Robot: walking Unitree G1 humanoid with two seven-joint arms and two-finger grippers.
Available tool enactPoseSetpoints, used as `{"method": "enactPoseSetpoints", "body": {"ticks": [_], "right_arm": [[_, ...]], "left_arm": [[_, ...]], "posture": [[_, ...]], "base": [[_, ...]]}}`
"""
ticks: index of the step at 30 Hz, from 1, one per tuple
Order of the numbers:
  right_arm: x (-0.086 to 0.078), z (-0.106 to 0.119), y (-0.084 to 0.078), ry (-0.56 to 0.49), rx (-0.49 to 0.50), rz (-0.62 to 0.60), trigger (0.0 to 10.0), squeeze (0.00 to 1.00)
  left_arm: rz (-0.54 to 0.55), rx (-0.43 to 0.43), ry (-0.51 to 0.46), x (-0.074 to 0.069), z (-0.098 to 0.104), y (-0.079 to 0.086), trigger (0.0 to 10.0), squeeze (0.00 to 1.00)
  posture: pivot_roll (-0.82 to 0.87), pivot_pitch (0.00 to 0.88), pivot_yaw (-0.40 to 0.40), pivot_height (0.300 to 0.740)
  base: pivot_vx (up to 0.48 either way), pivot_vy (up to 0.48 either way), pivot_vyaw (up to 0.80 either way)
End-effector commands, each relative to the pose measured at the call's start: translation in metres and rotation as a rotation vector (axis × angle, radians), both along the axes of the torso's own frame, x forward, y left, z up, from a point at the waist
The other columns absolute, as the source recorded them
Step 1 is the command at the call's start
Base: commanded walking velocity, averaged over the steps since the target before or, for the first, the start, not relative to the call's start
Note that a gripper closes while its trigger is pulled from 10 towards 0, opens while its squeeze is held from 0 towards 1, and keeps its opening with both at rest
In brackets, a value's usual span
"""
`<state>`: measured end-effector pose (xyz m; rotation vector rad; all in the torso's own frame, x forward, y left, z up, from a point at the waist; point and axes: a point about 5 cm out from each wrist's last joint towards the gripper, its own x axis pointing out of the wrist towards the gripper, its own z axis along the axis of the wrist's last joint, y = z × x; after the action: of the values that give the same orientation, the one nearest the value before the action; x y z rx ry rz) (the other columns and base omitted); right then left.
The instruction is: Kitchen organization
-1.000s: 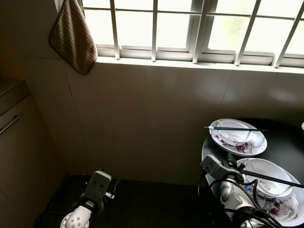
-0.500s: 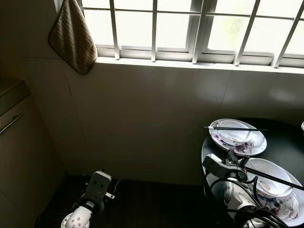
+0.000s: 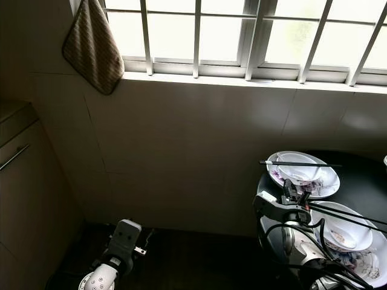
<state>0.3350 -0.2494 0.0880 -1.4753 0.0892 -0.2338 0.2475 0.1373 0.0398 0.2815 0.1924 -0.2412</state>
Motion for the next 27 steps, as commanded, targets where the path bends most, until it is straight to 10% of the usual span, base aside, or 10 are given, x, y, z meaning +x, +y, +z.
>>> {"method": "enactPoseSetpoints", "body": {"ticks": [1, 27], "right_arm": [[0.0, 0.003, -0.003, -0.01, -0.022, 0.002, 0.0, 0.0], [0.017, 0.041, -0.001, -0.075, -0.148, 0.156, 0.0, 0.0]], "left_arm": [[0.006, -0.017, 0.0, 0.001, 0.0, 0.0, 10.0, 0.0], [0.011, -0.049, 0.012, 0.003, -0.002, 0.002, 10.0, 0.0]], "posture": [[-0.05, 0.0, -0.076, 0.74], [-0.06, 0.0, -0.072, 0.74]], "base": [[0.0, 0.0, 0.0], [0.0, 0.0, 0.0]]}}
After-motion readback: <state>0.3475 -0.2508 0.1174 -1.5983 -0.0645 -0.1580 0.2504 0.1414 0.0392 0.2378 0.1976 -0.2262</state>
